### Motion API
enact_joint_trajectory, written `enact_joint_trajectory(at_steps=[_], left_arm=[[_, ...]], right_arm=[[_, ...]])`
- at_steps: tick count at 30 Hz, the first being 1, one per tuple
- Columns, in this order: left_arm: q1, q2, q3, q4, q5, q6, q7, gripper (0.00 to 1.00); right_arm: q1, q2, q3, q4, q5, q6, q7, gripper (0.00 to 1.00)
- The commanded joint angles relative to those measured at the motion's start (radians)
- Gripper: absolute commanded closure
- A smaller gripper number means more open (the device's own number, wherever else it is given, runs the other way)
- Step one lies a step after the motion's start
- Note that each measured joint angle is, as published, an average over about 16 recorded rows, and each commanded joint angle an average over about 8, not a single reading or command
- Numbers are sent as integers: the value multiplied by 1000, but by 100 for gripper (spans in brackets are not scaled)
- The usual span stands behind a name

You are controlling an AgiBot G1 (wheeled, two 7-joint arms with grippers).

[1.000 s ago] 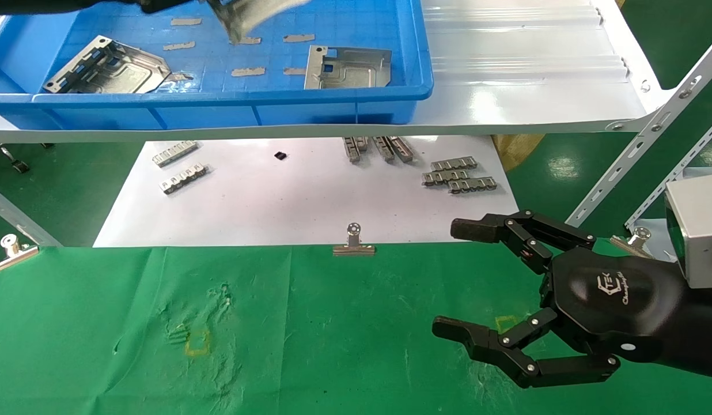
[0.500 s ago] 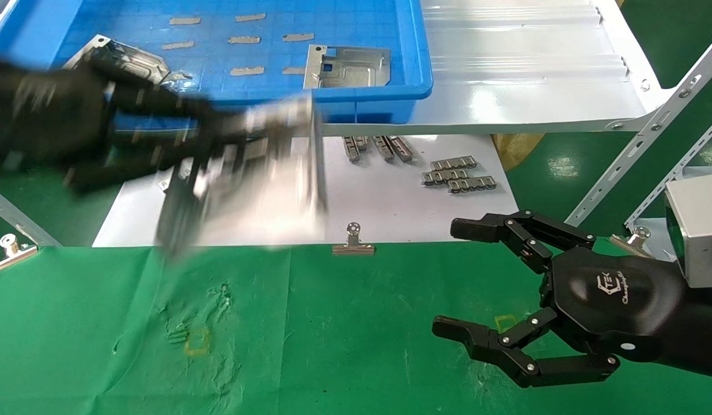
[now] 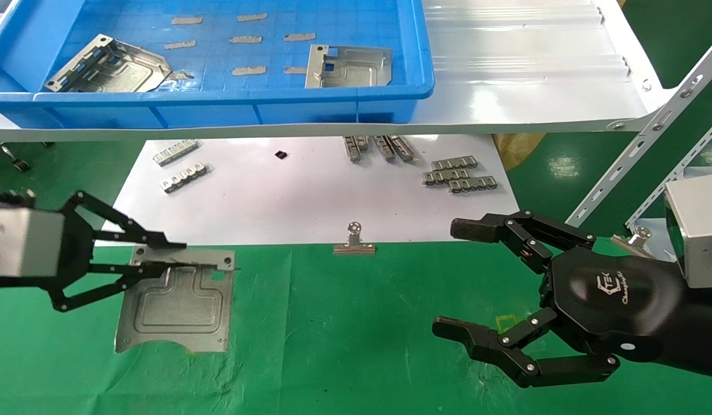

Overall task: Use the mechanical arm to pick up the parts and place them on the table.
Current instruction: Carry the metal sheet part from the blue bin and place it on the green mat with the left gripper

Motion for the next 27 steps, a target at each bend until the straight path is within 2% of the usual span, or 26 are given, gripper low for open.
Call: enact_joint_trajectory(at_steps=[1,8,9,10,16,17,18,27], left_arm=[[39,-11,12,-19,30,-40,29,100],[192,-26,37,-50,45,-180,104,100],[208,-28,39,-54,48,-201,108,98],[224,-28,41,-58,49,-222,109,92],[295,-28,50,-68,50,-308,113,17],[301,-27,52,-67,50,-315,115,7],[306,-26,53,-66,52,-320,117,0],[313,-4,56,-35,49,-320,140,0]], right_arm=[[0,0,0,0,0,0,0,0],[0,0,0,0,0,0,0,0],[0,0,0,0,0,0,0,0],[0,0,0,0,0,0,0,0],[0,0,0,0,0,0,0,0],[0,0,0,0,0,0,0,0],[0,0,0,0,0,0,0,0],[0,0,0,0,0,0,0,0]])
